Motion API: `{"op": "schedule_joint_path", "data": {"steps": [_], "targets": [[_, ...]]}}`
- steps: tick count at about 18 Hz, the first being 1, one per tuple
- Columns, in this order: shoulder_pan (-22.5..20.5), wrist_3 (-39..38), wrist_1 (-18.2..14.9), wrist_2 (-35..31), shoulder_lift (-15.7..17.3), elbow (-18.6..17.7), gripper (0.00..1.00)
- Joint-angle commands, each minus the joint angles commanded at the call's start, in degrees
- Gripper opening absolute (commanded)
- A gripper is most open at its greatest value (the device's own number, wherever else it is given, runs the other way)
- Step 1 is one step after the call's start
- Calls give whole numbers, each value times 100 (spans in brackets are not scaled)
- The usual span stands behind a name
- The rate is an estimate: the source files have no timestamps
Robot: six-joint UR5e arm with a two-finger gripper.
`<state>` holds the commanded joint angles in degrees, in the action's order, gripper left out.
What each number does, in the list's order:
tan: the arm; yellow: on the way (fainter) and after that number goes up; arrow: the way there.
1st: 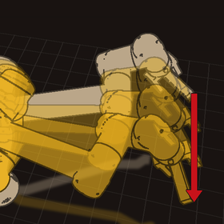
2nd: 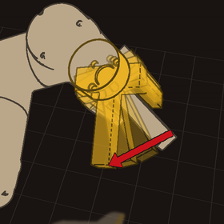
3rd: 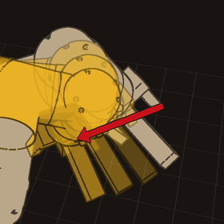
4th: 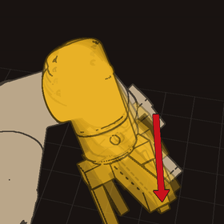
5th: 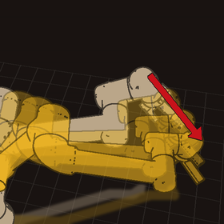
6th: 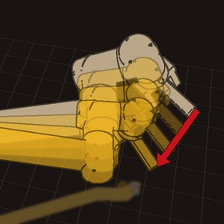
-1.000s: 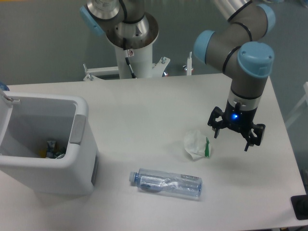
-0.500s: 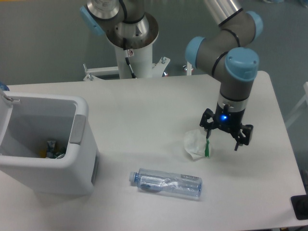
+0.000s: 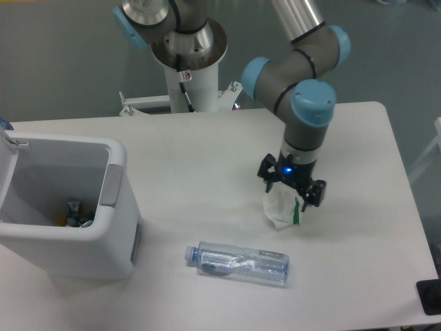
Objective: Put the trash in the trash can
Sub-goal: 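Move the gripper over the crumpled white tissue and lower it, then close the gripper on the tissue and lift it off the table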
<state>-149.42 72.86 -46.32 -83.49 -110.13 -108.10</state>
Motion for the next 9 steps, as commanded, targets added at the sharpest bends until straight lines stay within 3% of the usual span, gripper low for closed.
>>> {"op": "schedule_joint_path", "data": {"steps": [3, 4, 6, 9], "targets": [[176, 35, 9, -194, -61, 17, 100], [194, 113, 26, -299, -79, 17, 93], [255, 202, 18, -449, -70, 17, 58], [256, 202, 26, -528, -70, 35, 16]]}}
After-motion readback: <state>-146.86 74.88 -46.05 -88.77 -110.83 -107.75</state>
